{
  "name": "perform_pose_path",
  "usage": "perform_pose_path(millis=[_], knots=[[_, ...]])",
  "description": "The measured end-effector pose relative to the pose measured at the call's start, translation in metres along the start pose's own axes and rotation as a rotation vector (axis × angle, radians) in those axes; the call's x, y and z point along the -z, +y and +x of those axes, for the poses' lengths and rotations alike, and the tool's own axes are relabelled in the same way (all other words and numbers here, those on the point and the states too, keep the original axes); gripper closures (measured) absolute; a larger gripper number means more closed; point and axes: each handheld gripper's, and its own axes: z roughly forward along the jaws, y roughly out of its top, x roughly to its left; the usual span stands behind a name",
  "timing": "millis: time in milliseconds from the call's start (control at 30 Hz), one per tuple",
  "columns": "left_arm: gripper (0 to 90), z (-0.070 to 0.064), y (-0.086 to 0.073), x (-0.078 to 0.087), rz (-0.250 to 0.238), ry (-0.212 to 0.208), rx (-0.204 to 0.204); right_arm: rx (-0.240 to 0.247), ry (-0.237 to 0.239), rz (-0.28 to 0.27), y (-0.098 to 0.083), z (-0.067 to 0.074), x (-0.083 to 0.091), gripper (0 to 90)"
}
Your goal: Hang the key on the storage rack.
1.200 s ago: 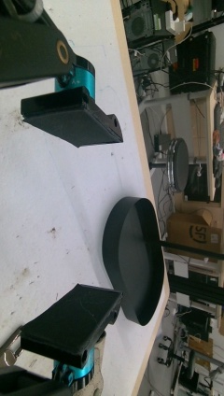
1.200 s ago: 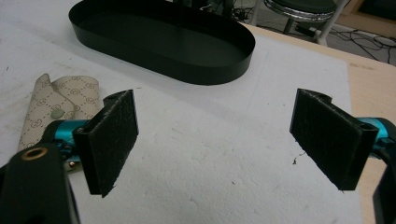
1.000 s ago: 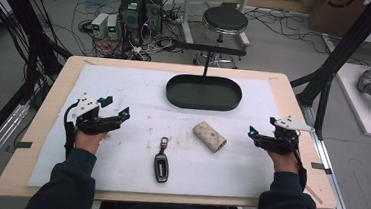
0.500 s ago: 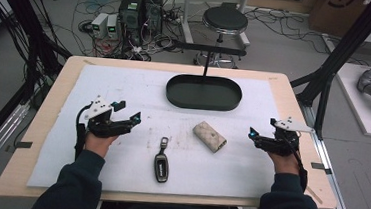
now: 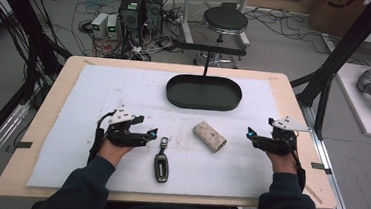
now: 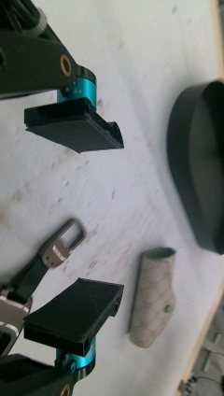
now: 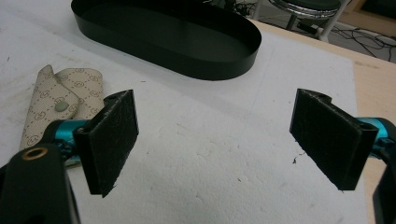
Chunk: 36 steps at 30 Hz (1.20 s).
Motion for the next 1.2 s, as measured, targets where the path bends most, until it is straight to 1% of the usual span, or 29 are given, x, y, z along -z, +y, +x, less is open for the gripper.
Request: perform_pose_path(millis=[33,67,100,133,167,200,233,300,367,400,433,467,500,567,600,633,667,700,733,800,867,933,1000,1033,1067,1100,1133,1167,1200], knots=[[25.9,0.0,0.0,0.0,0.0,0.0,0.0,0.0,0.0,0.0,0.0,0.0,0.0,15.6],[26.7,-0.003,-0.001,-0.003,0.022,-0.002,-0.003,0.002,0.001,-0.001,0.0,0.0,-0.001,15.6],[28.7,-0.01,-0.003,-0.01,0.066,-0.005,-0.006,0.002,0.001,0.0,0.0,0.0,-0.001,15.6],[31.7,-0.01,-0.003,-0.01,0.066,-0.005,-0.006,0.002,0.001,0.0,0.0,0.0,-0.001,15.6],[34.2,-0.012,-0.005,-0.015,0.099,-0.008,-0.01,0.002,0.001,0.002,-0.001,0.0,-0.001,15.6],[34.2,-0.013,-0.006,-0.019,0.122,-0.005,-0.018,0.002,0.001,0.002,-0.001,0.0,-0.001,15.6],[34.6,-0.016,-0.008,-0.026,0.158,0.012,-0.038,0.0,0.001,0.003,-0.001,-0.001,-0.001,15.6],[33.4,-0.017,-0.009,-0.029,0.165,0.01,-0.039,0.0,-0.001,0.002,-0.001,0.0,-0.001,15.6],[32.8,-0.021,-0.01,-0.036,0.186,0.023,-0.044,0.0,-0.002,0.003,-0.001,0.0,-0.001,15.6],[32.7,-0.023,-0.011,-0.04,0.204,0.023,-0.065,0.003,-0.002,0.001,-0.001,0.0,-0.001,15.6],[32.7,-0.025,-0.012,-0.042,0.218,0.024,-0.077,0.003,-0.002,0.001,-0.001,0.0,-0.001,15.6],[35.9,-0.027,-0.013,-0.046,0.246,0.036,-0.095,0.0,-0.002,0.005,-0.001,0.0,-0.002,15.7],[38.7,-0.03,-0.012,-0.047,0.257,0.064,-0.135,0.004,-0.003,0.006,-0.001,0.0,-0.002,15.7],[40.1,-0.03,-0.011,-0.047,0.262,0.066,-0.134,0.003,-0.001,0.007,-0.001,0.0,-0.002,15.7],[44.9,-0.03,-0.011,-0.046,0.263,0.06,-0.14,0.004,-0.003,0.007,-0.001,0.0,-0.002,15.7],[57.3,-0.03,-0.01,-0.045,0.267,0.06,-0.151,0.004,-0.005,0.008,-0.001,0.0,-0.003,15.7],[57.3,-0.031,-0.01,-0.045,0.27,0.056,-0.153,0.004,-0.005,0.008,-0.001,0.0,-0.003,15.7],[63.8,-0.031,-0.009,-0.044,0.276,0.053,-0.158,0.001,-0.006,0.01,-0.001,0.0,-0.003,15.7],[65.8,-0.031,-0.009,-0.044,0.278,0.051,-0.156,0.002,-0.005,0.01,-0.001,0.0,-0.003,15.7],[66.6,-0.03,-0.009,-0.044,0.274,0.047,-0.155,0.002,-0.006,0.011,-0.002,0.0,-0.003,15.8],[67.5,-0.026,-0.008,-0.045,0.271,0.043,-0.138,0.0,-0.005,0.01,-0.002,0.0,-0.003,15.7],[68.5,-0.02,-0.006,-0.046,0.269,0.054,-0.13,0.0,-0.007,0.009,-0.001,0.0,-0.002,15.7],[68.5,-0.013,-0.004,-0.049,0.262,0.082,-0.118,0.002,-0.002,0.007,-0.001,0.0,-0.002,15.7],[68.5,-0.005,-0.002,-0.052,0.249,0.105,-0.097,0.0,-0.002,0.007,-0.001,0.0,-0.002,15.7],[68.5,-0.005,-0.002,-0.052,0.249,0.105,-0.097,0.0,-0.002,0.007,-0.001,0.0,-0.002,15.7],[68.5,0.0,-0.002,-0.053,0.242,0.107,-0.083,0.002,-0.001,0.007,-0.001,0.0,-0.002,15.7],[68.6,0.005,0.001,-0.055,0.243,0.13,-0.096,-0.001,0.001,0.006,-0.001,0.0,-0.002,15.7],[68.6,0.005,0.001,-0.055,0.243,0.13,-0.096,0.0,0.0,0.004,-0.001,0.0,-0.003,15.8],[68.7,0.008,0.003,-0.056,0.239,0.139,-0.098,0.001,0.0,0.005,-0.001,0.0,-0.003,15.8]])
